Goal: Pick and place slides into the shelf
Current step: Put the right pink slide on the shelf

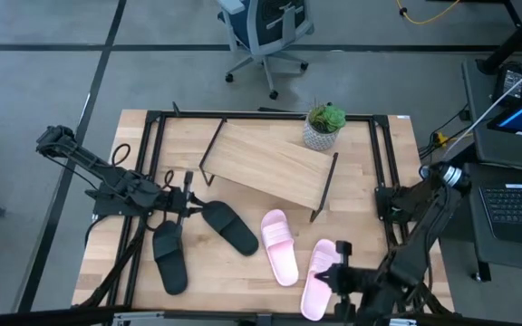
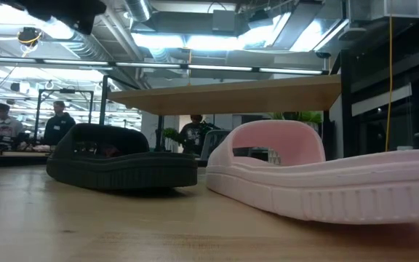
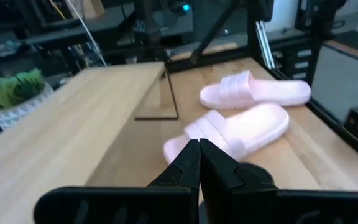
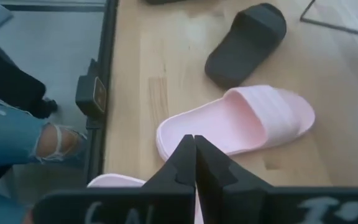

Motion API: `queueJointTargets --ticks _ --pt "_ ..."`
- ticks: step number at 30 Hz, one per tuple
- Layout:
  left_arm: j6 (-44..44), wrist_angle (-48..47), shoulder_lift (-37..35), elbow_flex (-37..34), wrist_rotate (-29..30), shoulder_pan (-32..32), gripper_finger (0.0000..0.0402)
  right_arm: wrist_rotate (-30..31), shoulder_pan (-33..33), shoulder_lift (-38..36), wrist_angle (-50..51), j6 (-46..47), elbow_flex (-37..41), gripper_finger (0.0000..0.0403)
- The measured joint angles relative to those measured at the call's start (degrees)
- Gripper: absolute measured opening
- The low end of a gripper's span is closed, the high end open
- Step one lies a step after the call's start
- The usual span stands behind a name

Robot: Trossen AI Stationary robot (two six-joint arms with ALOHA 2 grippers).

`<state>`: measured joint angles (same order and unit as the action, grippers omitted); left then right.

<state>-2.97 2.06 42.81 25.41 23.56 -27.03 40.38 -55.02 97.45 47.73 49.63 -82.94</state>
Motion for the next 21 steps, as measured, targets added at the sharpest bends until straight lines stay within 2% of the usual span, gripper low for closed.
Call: queueJointTargets --ticks 4,7,12,17,21 --pt "1.62 -0.93 0.00 0.00 -4.35 -0.02 0.0000 -0.19 0.02 5.43 4.36 6.55 -5.24 0.0000" --pt "2.80 -0.94 0.00 0.00 -6.87 -0.52 0.0000 -1.32 0.02 9.67 7.20 7.25 -9.66 0.0000" --pt "2.83 -1.07 0.42 -0.07 -7.15 -2.87 0.0000 -3.55 0.02 16.19 14.62 9.53 -17.98 0.0000" --pt "2.81 -1.02 0.37 -0.07 -6.67 -4.92 0.0000 -7.84 0.14 20.37 23.53 19.17 -24.82 0.0000" --pt "2.43 -1.14 0.37 -0.07 -6.55 -5.44 0.0000 -12.57 0.85 21.61 28.13 25.59 -26.40 0.0006"
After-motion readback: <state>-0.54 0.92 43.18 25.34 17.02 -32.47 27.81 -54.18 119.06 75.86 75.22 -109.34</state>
